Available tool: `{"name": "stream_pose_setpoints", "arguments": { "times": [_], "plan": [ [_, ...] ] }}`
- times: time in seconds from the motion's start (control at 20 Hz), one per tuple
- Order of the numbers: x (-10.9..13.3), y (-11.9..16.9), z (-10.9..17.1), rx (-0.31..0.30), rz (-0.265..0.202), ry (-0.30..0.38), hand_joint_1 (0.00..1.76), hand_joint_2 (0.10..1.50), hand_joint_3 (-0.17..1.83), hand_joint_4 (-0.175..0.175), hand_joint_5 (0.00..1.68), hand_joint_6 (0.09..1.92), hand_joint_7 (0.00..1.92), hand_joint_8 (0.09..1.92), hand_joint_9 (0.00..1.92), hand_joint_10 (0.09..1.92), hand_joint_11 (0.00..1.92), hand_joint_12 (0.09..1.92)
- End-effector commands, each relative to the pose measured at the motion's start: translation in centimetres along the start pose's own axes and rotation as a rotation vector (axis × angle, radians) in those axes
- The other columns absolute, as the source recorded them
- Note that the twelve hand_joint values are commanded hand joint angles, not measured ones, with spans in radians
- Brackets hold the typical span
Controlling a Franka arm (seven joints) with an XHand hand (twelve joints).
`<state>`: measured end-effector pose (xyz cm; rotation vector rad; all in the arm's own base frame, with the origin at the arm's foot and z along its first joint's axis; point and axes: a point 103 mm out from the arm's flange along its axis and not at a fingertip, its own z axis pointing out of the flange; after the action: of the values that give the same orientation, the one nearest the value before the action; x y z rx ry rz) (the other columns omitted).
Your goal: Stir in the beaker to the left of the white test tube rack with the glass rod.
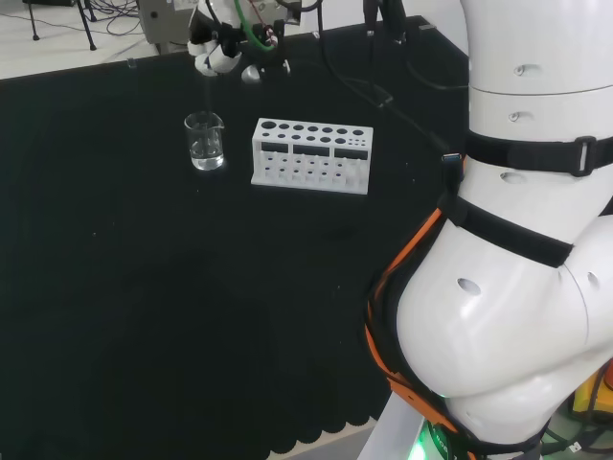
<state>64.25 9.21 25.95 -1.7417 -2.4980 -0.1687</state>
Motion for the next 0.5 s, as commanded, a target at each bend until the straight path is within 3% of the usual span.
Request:
{"name": "stream_pose_setpoints", "arguments": {
  "times": [0.05,0.5],
  "plan": [
    [0.8,0.2,0.0,-0.019,-0.010,0.003,1.30,0.77,0.58,-0.175,1.09,0.66,1.19,1.08,1.65,0.73,1.21,0.95],
    [1.4,-0.1,-1.2,-0.039,-0.022,-0.019,1.30,0.77,0.58,-0.175,1.09,0.66,1.19,1.08,1.64,0.73,1.22,0.95]
  ]
}}
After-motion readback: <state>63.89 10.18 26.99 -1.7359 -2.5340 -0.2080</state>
